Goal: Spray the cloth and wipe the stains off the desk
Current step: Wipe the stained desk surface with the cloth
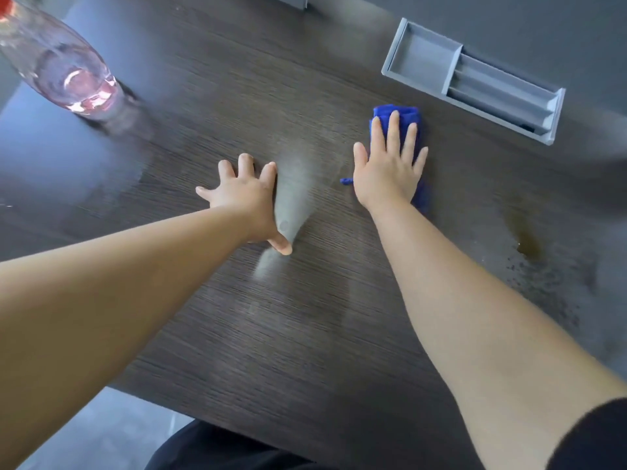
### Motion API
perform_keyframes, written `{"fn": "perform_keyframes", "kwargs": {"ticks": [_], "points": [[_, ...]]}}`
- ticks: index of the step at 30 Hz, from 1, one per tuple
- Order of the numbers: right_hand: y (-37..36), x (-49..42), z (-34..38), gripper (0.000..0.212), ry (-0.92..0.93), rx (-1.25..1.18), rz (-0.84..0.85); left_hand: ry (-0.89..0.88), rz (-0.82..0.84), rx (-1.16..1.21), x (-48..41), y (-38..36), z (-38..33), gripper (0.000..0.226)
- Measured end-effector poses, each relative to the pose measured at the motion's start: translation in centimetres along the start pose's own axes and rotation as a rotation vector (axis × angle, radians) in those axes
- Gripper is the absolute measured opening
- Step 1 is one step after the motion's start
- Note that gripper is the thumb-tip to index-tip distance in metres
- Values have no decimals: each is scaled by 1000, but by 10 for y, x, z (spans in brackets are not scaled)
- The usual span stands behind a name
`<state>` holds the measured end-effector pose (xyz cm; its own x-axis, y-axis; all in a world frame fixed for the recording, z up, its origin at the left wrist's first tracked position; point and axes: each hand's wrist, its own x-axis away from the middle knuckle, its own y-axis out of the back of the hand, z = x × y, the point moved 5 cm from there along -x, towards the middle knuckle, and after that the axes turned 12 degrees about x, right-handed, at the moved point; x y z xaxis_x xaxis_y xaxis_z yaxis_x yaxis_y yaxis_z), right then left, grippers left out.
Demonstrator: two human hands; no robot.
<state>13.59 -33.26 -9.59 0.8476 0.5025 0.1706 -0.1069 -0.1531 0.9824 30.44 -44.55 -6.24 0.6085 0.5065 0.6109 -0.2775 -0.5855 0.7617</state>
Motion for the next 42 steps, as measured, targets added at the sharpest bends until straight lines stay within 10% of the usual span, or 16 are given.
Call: {"fn": "perform_keyframes", "kwargs": {"ticks": [7,15,22,31,39,42], "points": [[-17,110,5,51,672,76,-138,-14,-17,6,-2,-1,2,135],[8,-26,21,53,46,23,-3,-24,-14,7,-2,-1,3,135],[-10,88,29,51,635,48,-115,-18,-12,-24,-4,-2,3,135],[6,-8,48,52,111,31,-16,-24,5,-14,-2,-1,3,135],[-23,147,9,50,689,142,-83,-43,-7,-19,-2,-1,4,134],[-19,120,-12,49,515,124,-72,-48,-10,-13,-1,-1,4,134]]}}
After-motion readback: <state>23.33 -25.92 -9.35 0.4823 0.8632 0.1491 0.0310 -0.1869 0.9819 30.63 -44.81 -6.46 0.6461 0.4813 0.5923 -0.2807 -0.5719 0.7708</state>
